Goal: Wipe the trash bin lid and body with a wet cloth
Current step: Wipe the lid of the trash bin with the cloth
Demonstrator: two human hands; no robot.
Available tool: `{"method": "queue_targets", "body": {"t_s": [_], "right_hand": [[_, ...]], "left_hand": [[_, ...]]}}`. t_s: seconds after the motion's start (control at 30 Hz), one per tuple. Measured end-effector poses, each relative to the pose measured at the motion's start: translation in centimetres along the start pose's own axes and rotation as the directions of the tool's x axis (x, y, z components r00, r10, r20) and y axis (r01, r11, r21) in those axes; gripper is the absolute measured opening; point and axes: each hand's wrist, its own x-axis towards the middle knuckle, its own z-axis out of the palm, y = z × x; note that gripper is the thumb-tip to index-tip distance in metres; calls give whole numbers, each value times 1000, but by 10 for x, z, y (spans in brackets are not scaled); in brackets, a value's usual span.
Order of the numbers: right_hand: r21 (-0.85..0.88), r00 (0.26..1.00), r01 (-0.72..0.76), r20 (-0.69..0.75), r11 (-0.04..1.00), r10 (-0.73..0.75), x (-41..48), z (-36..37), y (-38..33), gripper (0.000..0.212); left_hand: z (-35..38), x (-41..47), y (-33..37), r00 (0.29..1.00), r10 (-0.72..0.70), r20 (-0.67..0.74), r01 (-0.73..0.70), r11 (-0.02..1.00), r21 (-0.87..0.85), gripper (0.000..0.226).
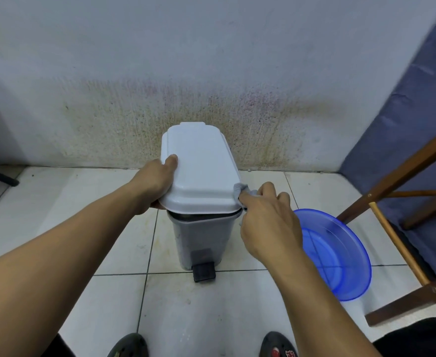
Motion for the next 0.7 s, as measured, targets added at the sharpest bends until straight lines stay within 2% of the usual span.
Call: {"method": "queue_targets", "body": {"t_s": [0.2, 0.33, 0.53, 0.6, 0.7], "right_hand": [[-8, 1000, 31, 2, 999, -31, -21, -2, -39, 68], [34, 998, 67, 6, 997, -67, -19, -4, -34, 68], [38, 1000, -14, 5, 999, 14, 8, -2, 7, 45], [40, 1000, -8, 2, 999, 8, 19, 1, 12, 46], [28, 1000, 1, 8, 1000, -1, 32, 4, 19, 60]], "left_hand": [[2, 0, -1, 1000, -2, -3, 2, 1000, 12, 53], [-1, 0, -1, 1000, -12, 10, 12, 1000, 10, 53], [-3, 1, 0, 1000, -21, 18, 22, 999, -31, 52], [-3, 1, -1, 1000, -24, 18, 25, 999, -44, 53], [-2, -1, -1, 1000, -24, 15, 25, 998, -56, 54]]}}
